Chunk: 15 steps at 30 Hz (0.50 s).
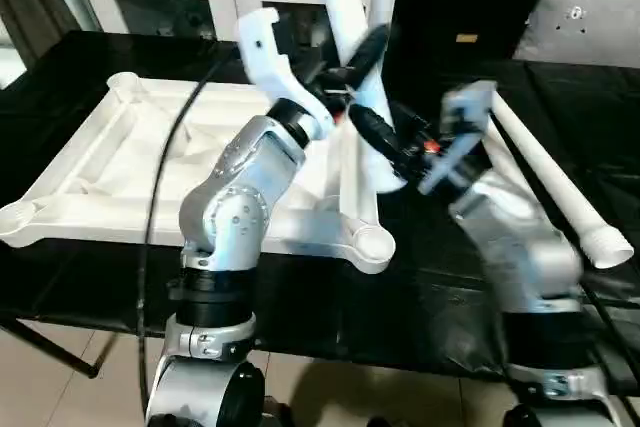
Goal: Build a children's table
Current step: Pick table leg
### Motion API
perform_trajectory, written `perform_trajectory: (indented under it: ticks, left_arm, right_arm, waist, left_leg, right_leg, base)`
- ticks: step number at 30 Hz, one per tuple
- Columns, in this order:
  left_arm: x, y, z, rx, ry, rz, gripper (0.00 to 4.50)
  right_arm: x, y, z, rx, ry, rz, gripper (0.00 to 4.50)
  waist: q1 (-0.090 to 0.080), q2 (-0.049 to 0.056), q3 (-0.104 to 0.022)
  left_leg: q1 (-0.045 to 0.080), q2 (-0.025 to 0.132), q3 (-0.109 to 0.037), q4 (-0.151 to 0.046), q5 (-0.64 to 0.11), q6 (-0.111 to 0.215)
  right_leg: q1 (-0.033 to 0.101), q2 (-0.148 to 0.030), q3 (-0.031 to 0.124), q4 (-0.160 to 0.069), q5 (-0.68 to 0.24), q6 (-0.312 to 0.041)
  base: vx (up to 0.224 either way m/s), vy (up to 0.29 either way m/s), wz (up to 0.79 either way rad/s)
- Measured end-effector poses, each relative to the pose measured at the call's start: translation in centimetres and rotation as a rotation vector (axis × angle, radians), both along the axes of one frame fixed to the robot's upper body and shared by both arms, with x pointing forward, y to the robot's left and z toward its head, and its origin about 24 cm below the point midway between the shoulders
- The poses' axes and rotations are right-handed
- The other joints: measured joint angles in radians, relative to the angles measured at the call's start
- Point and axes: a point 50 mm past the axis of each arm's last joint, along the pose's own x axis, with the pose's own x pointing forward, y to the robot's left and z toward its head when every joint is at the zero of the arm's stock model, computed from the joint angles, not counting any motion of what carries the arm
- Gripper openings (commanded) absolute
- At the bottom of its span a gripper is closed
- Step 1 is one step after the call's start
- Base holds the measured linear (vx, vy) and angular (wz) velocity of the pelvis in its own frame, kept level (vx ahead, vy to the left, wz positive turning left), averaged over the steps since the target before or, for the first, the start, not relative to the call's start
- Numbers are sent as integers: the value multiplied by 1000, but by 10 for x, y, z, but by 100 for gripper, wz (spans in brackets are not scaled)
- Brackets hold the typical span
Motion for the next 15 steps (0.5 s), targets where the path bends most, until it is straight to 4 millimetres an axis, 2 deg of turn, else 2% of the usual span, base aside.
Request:
perform_trajectory:
  ticks: [4,5,9,10,13,15]
  left_arm:
    - [-2,-8,1,72,-49,55,319]
    - [-3,-8,1,72,-52,56,294]
    - [-4,-12,-2,72,-51,43,267]
    - [-3,-12,-3,72,-40,41,242]
    - [-3,-13,-7,63,-25,28,232]
    - [-3,-13,-7,56,-21,23,210]
  right_arm:
    - [0,7,-3,-74,-79,-71,185]
    - [-1,8,-4,-84,-90,-77,185]
    - [-5,13,-11,-149,-164,-116,185]
    - [-6,18,-11,-155,-180,-111,185]
    - [-7,26,-12,-146,-215,-111,185]
    - [-7,25,-13,-148,-221,-111,185]
  waist:
    - [2,0,0]
    - [1,0,0]
    - [-2,0,0]
    - [-7,0,0]
    - [-18,0,0]
    - [-21,0,0]
  left_leg:
    - [-1,0,0,1,-1,2]
    - [-1,0,0,1,-1,3]
    - [-1,0,0,1,0,3]
    - [0,0,0,1,0,2]
    - [0,0,0,1,0,1]
    - [0,0,0,2,0,1]
  right_leg:
    - [0,0,0,0,0,0]
    - [0,0,0,0,0,0]
    - [0,0,0,1,1,-1]
    - [-1,0,0,1,1,-2]
    - [-1,0,0,2,2,-2]
    - [0,0,0,2,3,-1]
  base:
    - [0,0,0]
    - [0,0,0]
    - [0,0,0]
    - [0,0,0]
    - [0,0,0]
    - [0,0,0]
